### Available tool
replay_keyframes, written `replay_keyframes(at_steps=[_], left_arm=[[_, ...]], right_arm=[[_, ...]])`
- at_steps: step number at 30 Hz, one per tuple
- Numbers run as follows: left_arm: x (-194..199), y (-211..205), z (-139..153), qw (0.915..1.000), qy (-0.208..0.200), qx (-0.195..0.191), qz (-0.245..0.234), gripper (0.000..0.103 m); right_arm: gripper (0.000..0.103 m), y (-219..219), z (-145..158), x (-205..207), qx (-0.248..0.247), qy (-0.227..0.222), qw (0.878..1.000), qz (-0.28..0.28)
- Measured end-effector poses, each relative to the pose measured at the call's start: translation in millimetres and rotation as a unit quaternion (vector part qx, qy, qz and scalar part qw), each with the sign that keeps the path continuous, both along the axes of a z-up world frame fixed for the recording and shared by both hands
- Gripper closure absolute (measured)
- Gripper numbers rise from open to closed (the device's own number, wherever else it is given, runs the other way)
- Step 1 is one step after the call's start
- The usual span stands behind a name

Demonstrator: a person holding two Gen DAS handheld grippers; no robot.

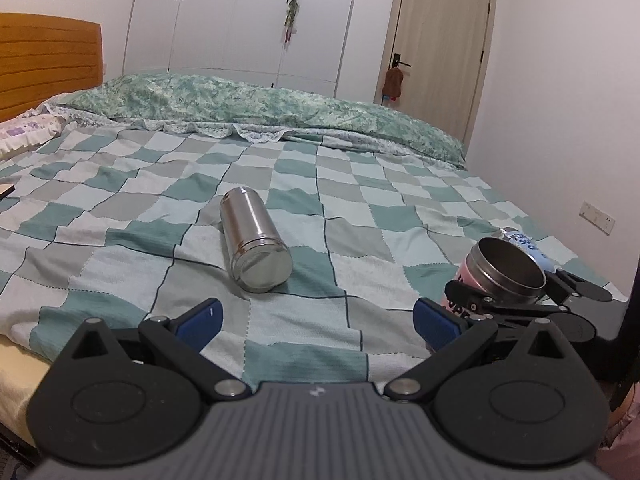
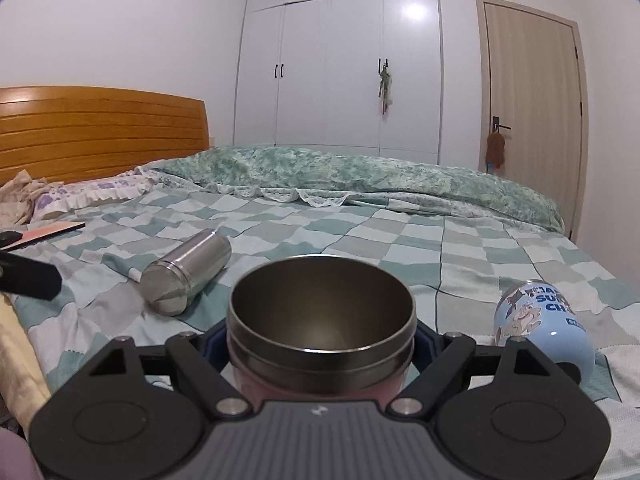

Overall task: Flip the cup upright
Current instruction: 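Lower the upright pink cup onto the blanket and open the right tool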

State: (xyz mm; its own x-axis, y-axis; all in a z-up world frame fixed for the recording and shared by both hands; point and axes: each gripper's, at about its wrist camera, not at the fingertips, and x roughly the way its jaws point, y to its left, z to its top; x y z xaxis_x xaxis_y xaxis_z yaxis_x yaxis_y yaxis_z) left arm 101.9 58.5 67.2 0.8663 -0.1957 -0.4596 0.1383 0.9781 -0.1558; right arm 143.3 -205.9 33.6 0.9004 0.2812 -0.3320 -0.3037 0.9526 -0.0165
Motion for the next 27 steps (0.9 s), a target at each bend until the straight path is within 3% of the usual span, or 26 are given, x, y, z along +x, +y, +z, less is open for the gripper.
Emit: replay_keyframes(at_steps=[2,3,8,14,19,27], left_arm=[[-3,-2,1,1.0,-0.007,0.002,0.001,0.0],[-6,-3,2,0.9999,-0.014,0.001,0.001,0.0],[-29,-8,2,0.9975,-0.07,-0.003,-0.013,0.0],[-69,-29,-12,0.9882,-0.149,0.036,0.008,0.0],[-85,-42,-36,0.9889,-0.145,0.032,0.015,0.0],[-102,-53,-67,0.9851,-0.159,0.042,0.05,0.0]], right_arm=[[0.015,-4,2,1,0.006,0.005,1.0,0.002],[0.001,-5,2,-1,0.008,0.009,1.0,0.004],[0.0,-37,16,-49,0.034,-0.053,0.998,0.019],[0.0,-76,17,-116,0.015,-0.118,0.993,0.012],[0.0,-95,-3,-154,0.005,-0.132,0.991,-0.01],[0.0,-96,-24,-179,-0.006,-0.158,0.986,-0.054]])
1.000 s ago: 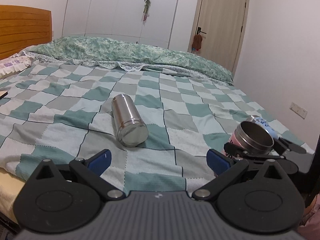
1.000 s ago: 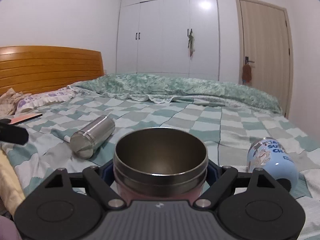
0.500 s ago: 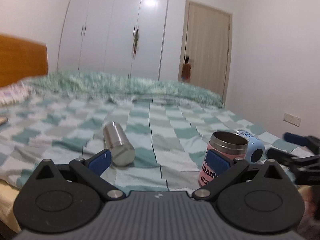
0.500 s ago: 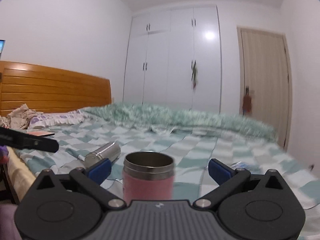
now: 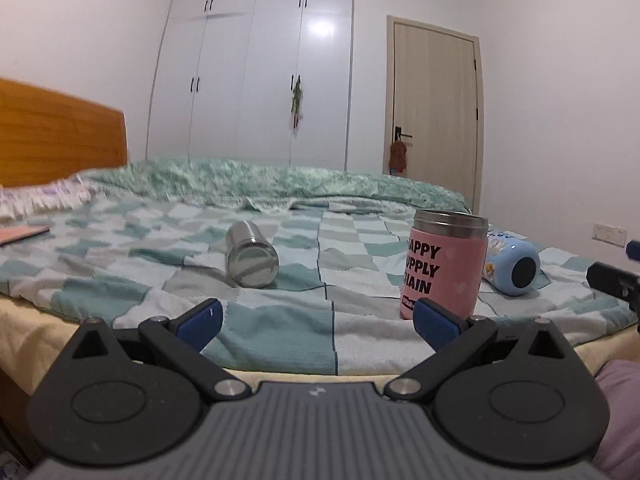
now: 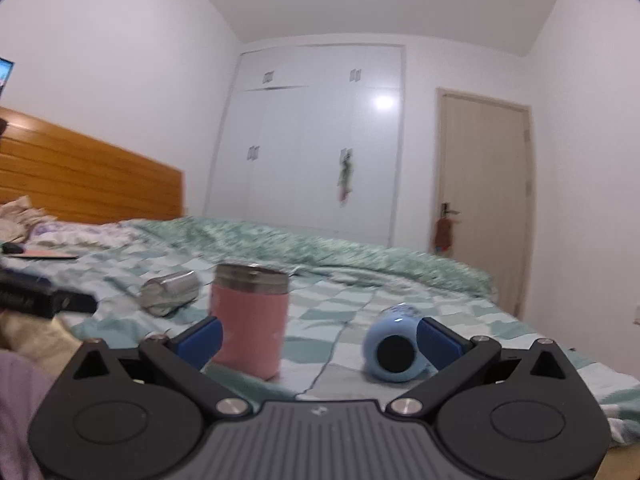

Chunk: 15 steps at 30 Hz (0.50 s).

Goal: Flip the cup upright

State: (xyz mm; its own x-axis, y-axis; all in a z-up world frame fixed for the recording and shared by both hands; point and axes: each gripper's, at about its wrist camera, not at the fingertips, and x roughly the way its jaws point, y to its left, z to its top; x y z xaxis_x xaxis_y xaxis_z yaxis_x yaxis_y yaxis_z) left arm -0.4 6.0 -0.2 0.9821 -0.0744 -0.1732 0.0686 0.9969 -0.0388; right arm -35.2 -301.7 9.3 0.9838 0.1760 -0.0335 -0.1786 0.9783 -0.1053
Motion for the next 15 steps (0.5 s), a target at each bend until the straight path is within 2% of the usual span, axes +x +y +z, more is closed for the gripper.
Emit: replay_keyframes(at_steps=[4,15], left_arm=[[-8.5,-1.5,-0.5,0.9996,-0.025,0.012,0.006,0.0],[-8.7,1.1,-2.3,0.9995,-0.029,0.006,0.008,0.0]], right_arm=[[0.0,3.1,-2.2,0.5,-0.008,-0.002,1.0,-0.011],[0.0,2.0,-4.3,8.3,-0.012,0.013,1.0,-0.023]])
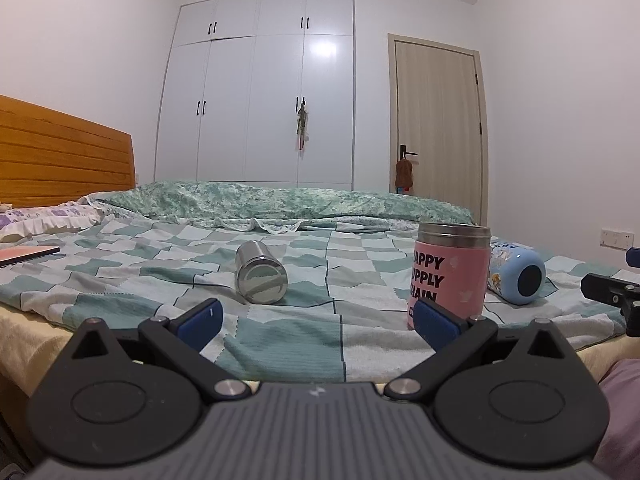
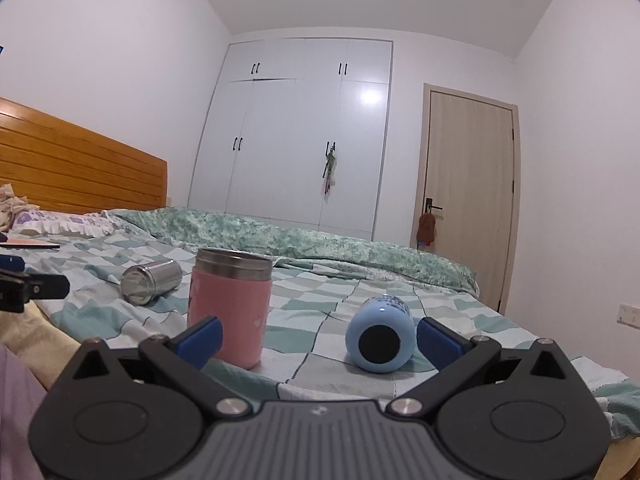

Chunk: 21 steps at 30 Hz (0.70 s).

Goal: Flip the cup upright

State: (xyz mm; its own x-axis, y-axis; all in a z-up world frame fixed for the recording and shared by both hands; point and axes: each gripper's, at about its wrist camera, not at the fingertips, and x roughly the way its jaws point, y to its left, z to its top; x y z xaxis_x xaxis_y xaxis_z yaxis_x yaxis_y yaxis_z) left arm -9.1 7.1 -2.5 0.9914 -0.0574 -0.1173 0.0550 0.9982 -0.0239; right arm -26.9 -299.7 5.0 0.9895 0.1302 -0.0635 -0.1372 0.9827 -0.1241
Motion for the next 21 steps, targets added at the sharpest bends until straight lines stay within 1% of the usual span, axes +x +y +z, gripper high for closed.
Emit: replay_keyframes(at_steps=[21], left_arm=[[-0.9,-0.3,-0.4,1.0,-0.001,0.001,-0.002,0.0]], right_arm=[[0.0,1.7,-1.1,0.3,-0.004,0.003,1.0,0.0]])
